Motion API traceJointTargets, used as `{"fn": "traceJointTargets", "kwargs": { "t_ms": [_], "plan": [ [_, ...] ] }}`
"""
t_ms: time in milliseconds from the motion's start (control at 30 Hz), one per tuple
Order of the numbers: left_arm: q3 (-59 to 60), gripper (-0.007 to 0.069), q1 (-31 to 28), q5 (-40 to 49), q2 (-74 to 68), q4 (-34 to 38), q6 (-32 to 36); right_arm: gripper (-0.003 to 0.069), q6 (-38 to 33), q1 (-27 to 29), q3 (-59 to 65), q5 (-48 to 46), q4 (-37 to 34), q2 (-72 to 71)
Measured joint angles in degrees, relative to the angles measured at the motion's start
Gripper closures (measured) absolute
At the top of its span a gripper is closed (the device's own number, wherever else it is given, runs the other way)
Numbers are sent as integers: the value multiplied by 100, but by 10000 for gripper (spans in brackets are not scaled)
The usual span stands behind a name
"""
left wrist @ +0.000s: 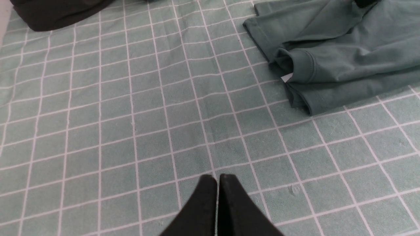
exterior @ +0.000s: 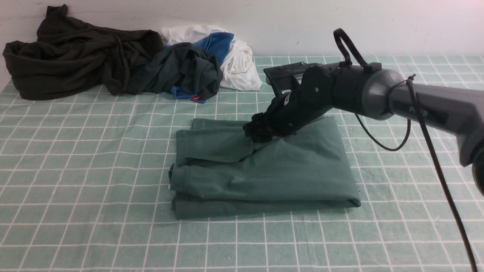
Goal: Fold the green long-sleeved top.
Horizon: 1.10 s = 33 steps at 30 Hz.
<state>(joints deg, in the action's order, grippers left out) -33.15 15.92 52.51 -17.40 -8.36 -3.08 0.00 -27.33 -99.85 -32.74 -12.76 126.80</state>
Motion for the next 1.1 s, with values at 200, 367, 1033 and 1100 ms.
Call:
{"fn": "traceJointTargets", "kwargs": {
  "t_ms": [200,367,1033,1100],
  "plan": [
    [0,628,0,31,0,0,0,249,-124,7,-107,922,-829,0],
    [6,628,0,246,98,11,0,293,-614,45,-500,-227,-802,-304],
    [739,628,0,-240,1632,15,0,672,-1051,59,3539,-455,40,-6383],
    [739,628,0,-252,1632,15,0,673,-1051,59,3982,-395,41,-7087]
  ]
}}
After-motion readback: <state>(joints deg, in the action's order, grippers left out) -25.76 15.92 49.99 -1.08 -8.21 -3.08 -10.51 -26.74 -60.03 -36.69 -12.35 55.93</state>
